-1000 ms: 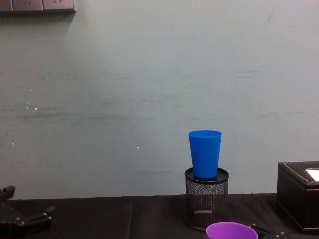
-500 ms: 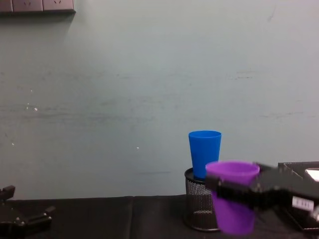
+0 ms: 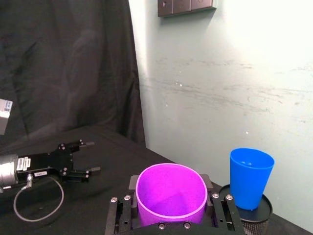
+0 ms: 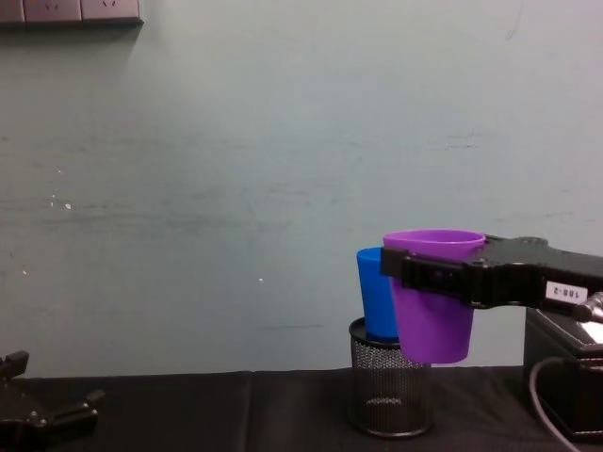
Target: Pick up one cup with a gripper and tap it against the other cup.
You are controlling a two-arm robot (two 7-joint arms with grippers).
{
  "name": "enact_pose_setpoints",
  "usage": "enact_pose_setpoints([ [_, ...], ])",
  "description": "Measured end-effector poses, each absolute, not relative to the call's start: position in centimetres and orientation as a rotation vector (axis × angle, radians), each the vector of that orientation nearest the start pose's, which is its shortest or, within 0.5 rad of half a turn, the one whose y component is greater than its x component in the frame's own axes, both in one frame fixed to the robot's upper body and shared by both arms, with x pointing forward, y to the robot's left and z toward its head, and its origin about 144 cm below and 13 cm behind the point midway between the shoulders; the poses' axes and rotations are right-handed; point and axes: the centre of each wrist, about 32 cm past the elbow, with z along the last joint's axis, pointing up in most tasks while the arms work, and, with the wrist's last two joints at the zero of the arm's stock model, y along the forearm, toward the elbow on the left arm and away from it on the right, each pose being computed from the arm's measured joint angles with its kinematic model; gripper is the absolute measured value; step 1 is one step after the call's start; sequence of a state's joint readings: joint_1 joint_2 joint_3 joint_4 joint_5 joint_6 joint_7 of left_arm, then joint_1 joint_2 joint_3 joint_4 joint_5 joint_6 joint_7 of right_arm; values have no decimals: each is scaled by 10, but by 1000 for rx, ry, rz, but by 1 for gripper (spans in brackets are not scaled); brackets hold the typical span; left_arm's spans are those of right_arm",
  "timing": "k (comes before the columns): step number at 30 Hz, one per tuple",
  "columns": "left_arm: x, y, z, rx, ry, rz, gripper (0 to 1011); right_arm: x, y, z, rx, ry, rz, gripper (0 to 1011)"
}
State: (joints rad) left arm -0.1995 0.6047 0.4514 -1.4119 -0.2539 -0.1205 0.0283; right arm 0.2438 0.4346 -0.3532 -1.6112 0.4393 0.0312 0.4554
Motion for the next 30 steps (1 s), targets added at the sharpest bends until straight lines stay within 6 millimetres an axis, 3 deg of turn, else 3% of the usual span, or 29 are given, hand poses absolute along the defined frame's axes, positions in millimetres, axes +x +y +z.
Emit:
enact_pose_setpoints([
  [30, 489, 310, 1140, 304, -285, 1248, 1000, 505, -245, 1214, 21, -101, -780, 736],
])
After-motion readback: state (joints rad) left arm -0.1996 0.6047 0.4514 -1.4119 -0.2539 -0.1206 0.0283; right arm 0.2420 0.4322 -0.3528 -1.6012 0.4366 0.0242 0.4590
